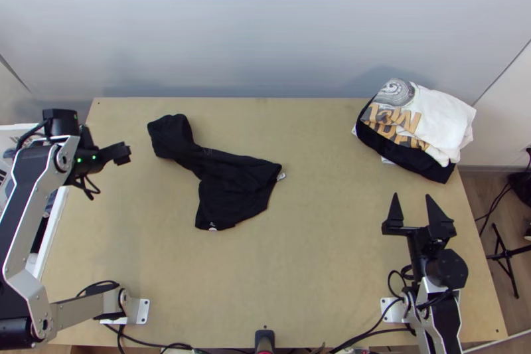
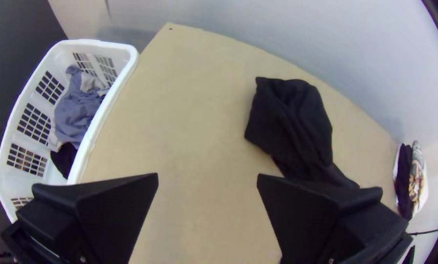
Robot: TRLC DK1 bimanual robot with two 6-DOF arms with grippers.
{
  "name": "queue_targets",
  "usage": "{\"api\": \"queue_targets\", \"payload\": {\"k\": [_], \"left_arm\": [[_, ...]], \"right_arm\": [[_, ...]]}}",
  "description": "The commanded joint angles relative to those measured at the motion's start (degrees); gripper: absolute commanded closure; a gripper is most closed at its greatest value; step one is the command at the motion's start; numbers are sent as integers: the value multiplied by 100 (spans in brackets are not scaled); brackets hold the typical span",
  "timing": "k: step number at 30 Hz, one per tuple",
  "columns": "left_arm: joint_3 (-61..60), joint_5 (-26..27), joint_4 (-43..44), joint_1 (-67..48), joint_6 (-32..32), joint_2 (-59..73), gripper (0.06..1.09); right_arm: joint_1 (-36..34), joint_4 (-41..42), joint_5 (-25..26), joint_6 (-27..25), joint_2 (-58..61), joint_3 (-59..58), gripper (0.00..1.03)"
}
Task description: Fold the t-shirt
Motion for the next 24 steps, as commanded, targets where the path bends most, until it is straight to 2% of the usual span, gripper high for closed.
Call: {"api": "queue_targets", "payload": {"k": [1,10,14,17,19,24], "left_arm": [[-421,-210,-60,266,-300,-308,10],[-421,-210,-25,266,-432,-352,10],[-368,-210,45,274,-432,-291,10],[-482,-202,186,204,-441,-273,10],[-500,-202,203,116,-458,-273,10],[-632,-158,379,-95,-485,-361,10]], "right_arm": [[307,10,0,57,-16,1,4],[315,-166,-150,-13,36,318,4],[948,-201,-150,-4,151,933,4],[1599,-324,-132,31,871,1618,4],[1976,-763,-88,268,1680,2322,4],[2302,-2372,-141,1604,3684,4194,4]]}}
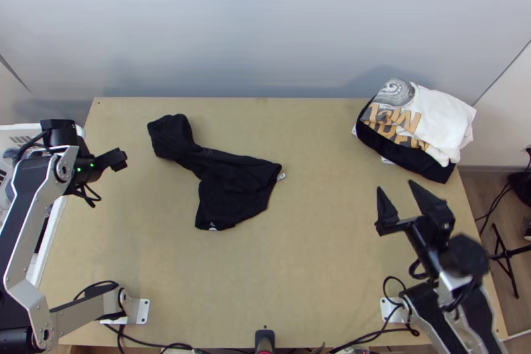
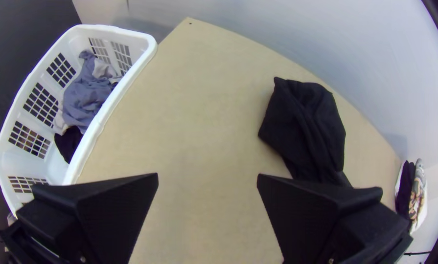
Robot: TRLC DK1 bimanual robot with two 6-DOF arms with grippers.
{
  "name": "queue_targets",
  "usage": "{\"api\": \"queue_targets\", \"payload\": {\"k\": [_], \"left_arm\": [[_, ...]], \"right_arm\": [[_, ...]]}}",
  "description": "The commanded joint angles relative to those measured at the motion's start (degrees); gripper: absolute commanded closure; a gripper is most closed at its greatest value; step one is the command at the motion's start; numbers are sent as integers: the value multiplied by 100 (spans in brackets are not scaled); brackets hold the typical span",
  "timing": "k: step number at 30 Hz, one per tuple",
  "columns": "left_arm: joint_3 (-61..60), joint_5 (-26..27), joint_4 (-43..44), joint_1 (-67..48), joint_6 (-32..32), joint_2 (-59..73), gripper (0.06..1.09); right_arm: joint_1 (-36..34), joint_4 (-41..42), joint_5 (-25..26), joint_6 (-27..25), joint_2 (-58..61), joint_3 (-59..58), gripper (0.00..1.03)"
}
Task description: Fold the t-shirt
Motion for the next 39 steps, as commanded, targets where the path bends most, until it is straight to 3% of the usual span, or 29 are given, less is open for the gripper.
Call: {"api": "queue_targets", "payload": {"k": [1,3,8,12,16,20,23,28,30,33,36,37,39], "left_arm": [[-193,76,235,-228,-50,-68,10],[-316,120,340,-334,-94,-103,10],[-632,147,595,-457,-261,-174,10],[-922,138,692,-474,-278,-200,10],[-1001,129,692,-378,-243,-253,10],[-1054,138,683,-281,-243,-341,10],[-1089,129,683,-263,-261,-428,10],[-1054,68,648,-246,-269,-490,10],[-993,59,604,-211,-269,-490,10],[-861,32,507,-211,-261,-481,10],[-738,-12,446,-211,-261,-446,10],[-685,-12,411,-211,-261,-437,10],[-650,-12,376,-193,-252,-437,10]], "right_arm": [[825,-1637,-38,1290,2302,2261,4],[1009,-1900,-29,1615,2838,2850,4],[1247,-2296,-56,3101,4174,3861,4],[1589,-2225,-460,3953,5097,3992,4],[1853,-2085,-882,4665,5958,3975,4],[1836,-2085,-1981,5834,6960,4010,4],[1871,-1979,-2358,6089,7461,4186,4],[2011,-1997,-2350,6089,8138,4757,7],[2073,-2006,-2376,6107,8305,4933,15],[2108,-1997,-2376,6230,8507,5082,35],[2117,-1927,-2358,6221,8630,5047,72],[2117,-1865,-2350,6221,8674,5021,79],[2126,-1768,-2350,6203,8762,4994,79]]}}
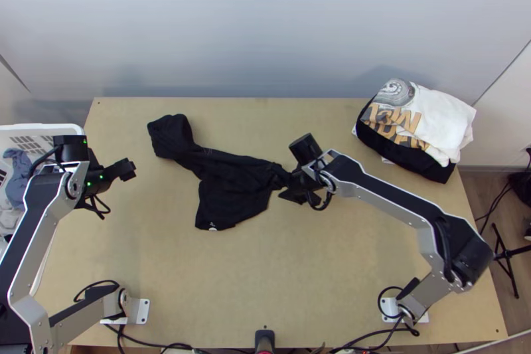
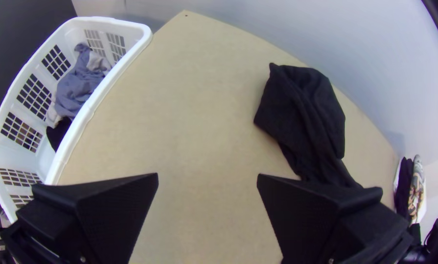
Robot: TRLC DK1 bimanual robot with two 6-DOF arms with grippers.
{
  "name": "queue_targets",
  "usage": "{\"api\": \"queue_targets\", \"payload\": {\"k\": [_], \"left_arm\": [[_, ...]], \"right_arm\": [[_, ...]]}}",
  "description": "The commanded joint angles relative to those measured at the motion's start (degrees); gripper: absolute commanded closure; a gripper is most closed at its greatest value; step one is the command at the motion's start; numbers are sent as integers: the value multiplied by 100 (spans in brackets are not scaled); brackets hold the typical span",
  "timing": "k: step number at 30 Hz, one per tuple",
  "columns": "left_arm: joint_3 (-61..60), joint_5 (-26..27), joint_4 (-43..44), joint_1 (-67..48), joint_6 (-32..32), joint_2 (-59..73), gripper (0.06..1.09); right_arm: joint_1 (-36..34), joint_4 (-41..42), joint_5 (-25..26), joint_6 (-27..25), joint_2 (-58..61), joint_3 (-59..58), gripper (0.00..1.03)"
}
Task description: Fold the t-shirt
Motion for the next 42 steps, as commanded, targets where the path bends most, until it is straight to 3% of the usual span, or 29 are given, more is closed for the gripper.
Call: {"api": "queue_targets", "payload": {"k": [1,8,11,42], "left_arm": [[198,-60,-149,61,19,31,10],[190,-95,-272,201,90,22,10],[225,-112,-307,210,90,22,10],[260,-121,-316,228,72,162,10]], "right_arm": [[73,282,-31,64,465,101,79],[100,924,-22,90,737,259,77],[135,933,-22,90,922,399,68],[319,1557,400,55,1282,443,68]]}}
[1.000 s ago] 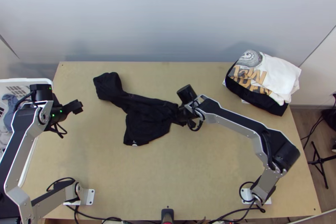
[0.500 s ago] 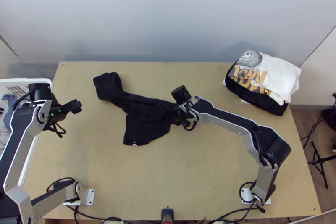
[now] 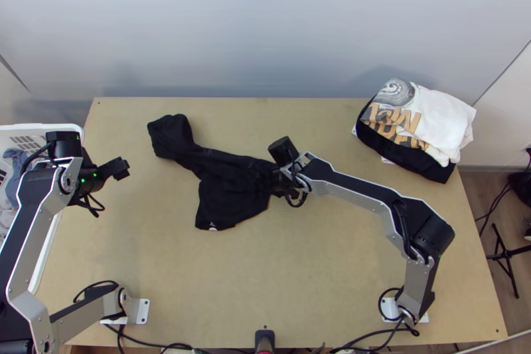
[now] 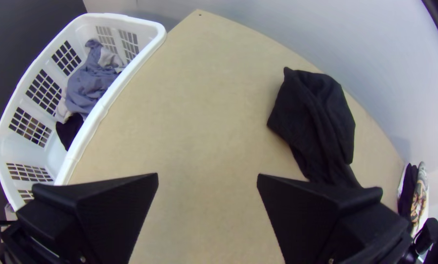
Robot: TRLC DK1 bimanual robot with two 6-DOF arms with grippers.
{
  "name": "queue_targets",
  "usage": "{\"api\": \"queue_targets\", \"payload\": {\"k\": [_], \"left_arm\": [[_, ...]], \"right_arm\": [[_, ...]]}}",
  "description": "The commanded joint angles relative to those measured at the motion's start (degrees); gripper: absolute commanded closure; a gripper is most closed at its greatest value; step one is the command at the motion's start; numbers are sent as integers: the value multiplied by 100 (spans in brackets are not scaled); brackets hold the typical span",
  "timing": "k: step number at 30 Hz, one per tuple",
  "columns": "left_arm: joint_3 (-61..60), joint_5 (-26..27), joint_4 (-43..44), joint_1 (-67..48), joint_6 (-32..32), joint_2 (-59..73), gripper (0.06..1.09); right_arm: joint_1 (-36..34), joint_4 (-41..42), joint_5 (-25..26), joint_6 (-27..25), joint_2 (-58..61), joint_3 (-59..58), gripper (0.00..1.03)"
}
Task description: Fold the t-shirt
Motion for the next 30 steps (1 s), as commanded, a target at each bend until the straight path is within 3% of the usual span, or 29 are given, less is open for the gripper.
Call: {"api": "queue_targets", "payload": {"k": [1,10,11,13,22,30], "left_arm": [[0,3,21,3,11,42,10],[0,3,38,3,11,77,10],[0,3,38,11,11,77,10],[0,3,38,11,20,77,10],[140,3,47,46,90,112,10],[290,214,601,-24,-314,200,11]], "right_arm": [[44,217,46,-8,91,8,68],[44,296,55,-26,355,123,69],[44,305,90,-44,364,114,74],[44,314,433,-96,311,96,100],[-105,314,521,-870,-1403,-686,100],[-905,279,547,-984,-2695,-1468,100]]}}
